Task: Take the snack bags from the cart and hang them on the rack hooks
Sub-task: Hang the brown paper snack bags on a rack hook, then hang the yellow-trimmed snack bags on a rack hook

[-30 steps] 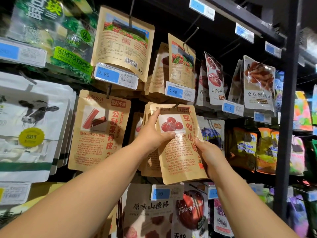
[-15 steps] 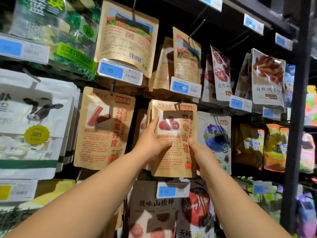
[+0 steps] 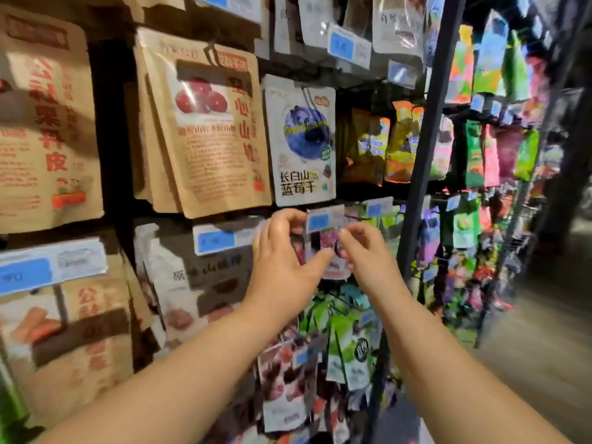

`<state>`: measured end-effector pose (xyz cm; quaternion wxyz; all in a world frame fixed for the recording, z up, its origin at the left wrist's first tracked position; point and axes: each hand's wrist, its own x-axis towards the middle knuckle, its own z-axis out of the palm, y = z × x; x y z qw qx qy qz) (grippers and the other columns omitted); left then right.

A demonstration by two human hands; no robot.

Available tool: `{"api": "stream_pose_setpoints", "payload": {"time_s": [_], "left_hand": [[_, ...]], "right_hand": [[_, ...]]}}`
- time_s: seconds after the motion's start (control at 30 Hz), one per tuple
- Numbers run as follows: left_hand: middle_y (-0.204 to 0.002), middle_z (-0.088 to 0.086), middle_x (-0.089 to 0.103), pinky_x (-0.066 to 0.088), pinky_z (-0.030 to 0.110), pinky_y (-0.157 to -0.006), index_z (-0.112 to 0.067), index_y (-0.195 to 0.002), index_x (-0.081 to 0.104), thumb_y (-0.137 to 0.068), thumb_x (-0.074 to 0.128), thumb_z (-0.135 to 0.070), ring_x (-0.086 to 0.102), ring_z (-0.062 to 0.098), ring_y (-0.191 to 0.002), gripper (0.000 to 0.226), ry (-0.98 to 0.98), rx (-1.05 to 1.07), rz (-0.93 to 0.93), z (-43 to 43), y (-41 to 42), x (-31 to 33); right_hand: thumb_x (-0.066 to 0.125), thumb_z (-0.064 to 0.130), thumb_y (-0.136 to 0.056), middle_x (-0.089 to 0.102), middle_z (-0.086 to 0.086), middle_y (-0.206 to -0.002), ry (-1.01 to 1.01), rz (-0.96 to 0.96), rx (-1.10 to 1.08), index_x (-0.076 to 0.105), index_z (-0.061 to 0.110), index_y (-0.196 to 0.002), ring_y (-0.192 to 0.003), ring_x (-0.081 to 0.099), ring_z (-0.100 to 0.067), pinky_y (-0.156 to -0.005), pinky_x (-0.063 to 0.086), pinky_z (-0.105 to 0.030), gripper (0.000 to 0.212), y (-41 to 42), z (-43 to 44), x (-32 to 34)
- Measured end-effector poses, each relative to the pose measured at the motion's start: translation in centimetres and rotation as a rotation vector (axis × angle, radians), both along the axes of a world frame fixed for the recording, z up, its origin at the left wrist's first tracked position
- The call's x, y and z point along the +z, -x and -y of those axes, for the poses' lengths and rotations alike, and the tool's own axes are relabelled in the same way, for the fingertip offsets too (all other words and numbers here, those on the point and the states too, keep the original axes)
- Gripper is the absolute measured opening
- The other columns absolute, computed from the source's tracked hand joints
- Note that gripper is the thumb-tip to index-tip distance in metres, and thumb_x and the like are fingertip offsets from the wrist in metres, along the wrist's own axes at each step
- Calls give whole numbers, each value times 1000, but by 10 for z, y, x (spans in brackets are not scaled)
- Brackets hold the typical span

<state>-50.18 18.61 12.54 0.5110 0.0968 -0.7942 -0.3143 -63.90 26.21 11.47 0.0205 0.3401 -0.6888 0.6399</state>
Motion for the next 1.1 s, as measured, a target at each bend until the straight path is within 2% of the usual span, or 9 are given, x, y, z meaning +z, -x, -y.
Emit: {"api": "stream_pose_setpoints", "payload": {"time_s": [0.23, 0.37, 0.5, 0.57, 0.73, 0.8, 0.87, 0.93, 1.1], "left_hand": [[-93, -13, 43, 39, 28, -80, -27, -108, 38, -84, 70, -31, 47, 15, -96, 40, -220, -387, 563, -92, 46, -178], [-81, -12, 44, 46, 34, -76, -33, -105, 40, -82, 69, -38, 46, 15, -78, 38, -173, -581, 878, -140, 32, -281], [-89, -10, 51, 38, 21, -75, -23, -119, 46, -86, 64, -36, 53, 13, -87, 40, -78, -714, 1097, -176, 24, -326], [-88, -9, 55, 37, 21, -73, -21, -120, 48, -85, 62, -42, 56, 12, -88, 44, -26, -770, 1134, -191, 24, -337], [-80, -5, 60, 46, 31, -65, -28, -105, 55, -95, 42, -41, 59, 24, -69, 21, 433, -819, 1212, -209, 21, -372], [-83, 0, 65, 49, 36, -57, -25, -99, 64, -95, 16, -37, 57, 24, -58, 50, 759, -797, 1285, -210, 20, -385], [-105, 1, 63, 46, 38, -71, -27, -113, 58, -83, 0, -45, 62, 26, -82, 67, 925, -795, 1294, -218, 22, -381], [-124, 2, 53, 41, 36, -82, -31, -122, 45, -90, 10, -52, 56, 25, -108, 52, 1051, -832, 1288, -221, 27, -383], [-122, 0, 59, 40, 35, -92, -39, -116, 48, -84, 23, -75, 53, 22, -116, 55, 992, -844, 1510, -224, 34, -380]], "right_hand": [[59, 50, -88, 60, 6, -90, -224, 265, -303, 55, 34, -90, -79, 58, -13, -77, 47, -34, 16, 8, -151, -150], [58, 32, -96, 62, 2, -91, -345, 498, -487, 58, 23, -95, -86, 60, -22, -88, 50, -44, 9, -23, -249, -227], [50, 36, -99, 63, 0, -103, -546, 597, -688, 54, 24, -103, -85, 60, -18, -72, 45, -30, 13, -57, -336, -277], [49, 37, -99, 63, -2, -110, -599, 666, -768, 55, 22, -107, -93, 60, -21, -80, 46, -32, 18, -74, -369, -298], [49, 38, -99, 60, -6, -110, -801, 772, -770, 52, 17, -120, -108, 60, -31, -91, 48, -38, 30, -111, -421, -338], [51, 35, -99, 61, -5, -117, -827, 792, -769, 50, 13, -131, -112, 59, -28, -86, 45, -31, 39, -125, -431, -341], [53, 36, -98, 64, -11, -116, -861, 811, -803, 56, 6, -123, -106, 61, -30, -80, 47, -35, 39, -136, -440, -346], [55, 32, -97, 65, -24, -110, -870, 808, -850, 59, -2, -115, -99, 62, -37, -78, 49, -42, 39, -145, -448, -352], [55, 29, -96, 60, -1, -106, -756, 776, -1073, 57, 18, -118, -86, 53, -14, -67, 38, -26, 25, -158, -462, -360]]}}
